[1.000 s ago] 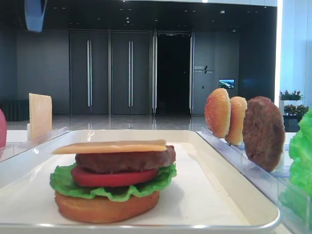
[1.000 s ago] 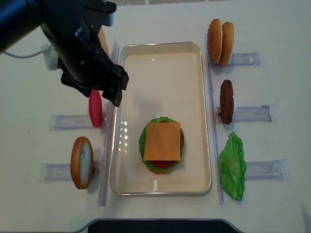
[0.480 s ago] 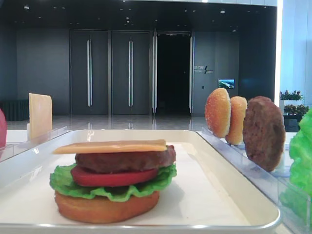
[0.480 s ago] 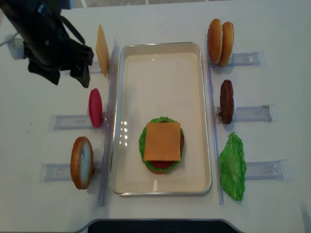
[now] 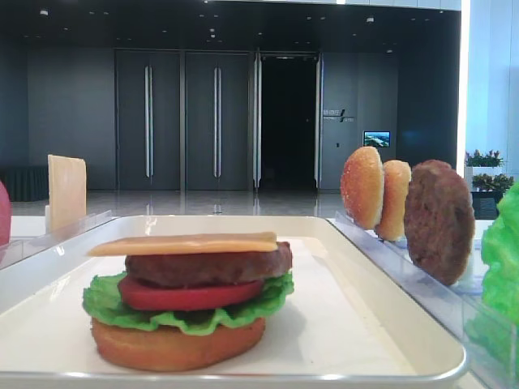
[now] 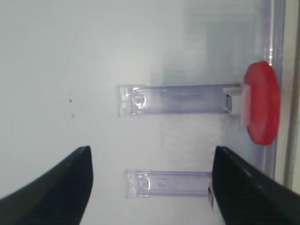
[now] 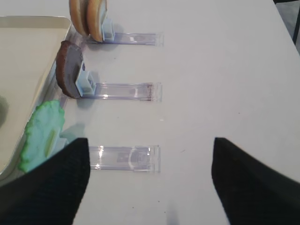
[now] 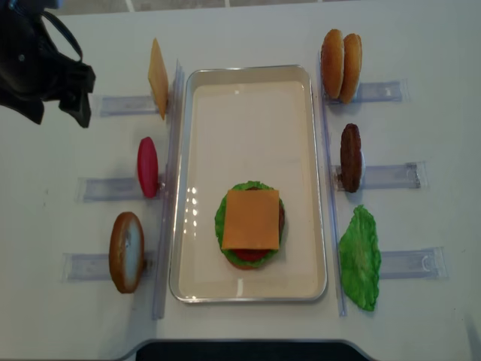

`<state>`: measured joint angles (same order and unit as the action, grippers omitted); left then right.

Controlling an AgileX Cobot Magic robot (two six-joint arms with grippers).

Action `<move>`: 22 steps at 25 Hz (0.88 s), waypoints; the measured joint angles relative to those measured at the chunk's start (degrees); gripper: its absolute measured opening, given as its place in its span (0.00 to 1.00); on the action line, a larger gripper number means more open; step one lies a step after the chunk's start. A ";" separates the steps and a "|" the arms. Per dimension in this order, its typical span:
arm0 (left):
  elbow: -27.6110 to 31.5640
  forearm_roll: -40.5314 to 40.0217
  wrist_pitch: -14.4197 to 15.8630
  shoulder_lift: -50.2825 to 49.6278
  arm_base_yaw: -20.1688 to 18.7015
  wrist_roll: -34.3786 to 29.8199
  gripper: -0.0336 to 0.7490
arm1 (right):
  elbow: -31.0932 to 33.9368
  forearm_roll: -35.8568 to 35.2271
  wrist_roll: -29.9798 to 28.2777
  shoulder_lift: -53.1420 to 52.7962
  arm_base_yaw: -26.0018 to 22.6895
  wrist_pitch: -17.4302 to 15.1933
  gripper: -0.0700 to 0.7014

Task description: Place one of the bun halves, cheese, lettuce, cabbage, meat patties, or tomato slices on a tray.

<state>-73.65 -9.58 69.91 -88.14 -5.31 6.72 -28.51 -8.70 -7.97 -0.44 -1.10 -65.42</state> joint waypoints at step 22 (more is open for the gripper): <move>14.97 8.92 0.05 19.27 3.34 -3.61 0.73 | 0.00 0.00 0.00 0.00 0.00 0.00 0.79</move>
<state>-58.68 -0.66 69.96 -68.87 -1.97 3.11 -28.51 -8.70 -7.97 -0.44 -1.10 -65.42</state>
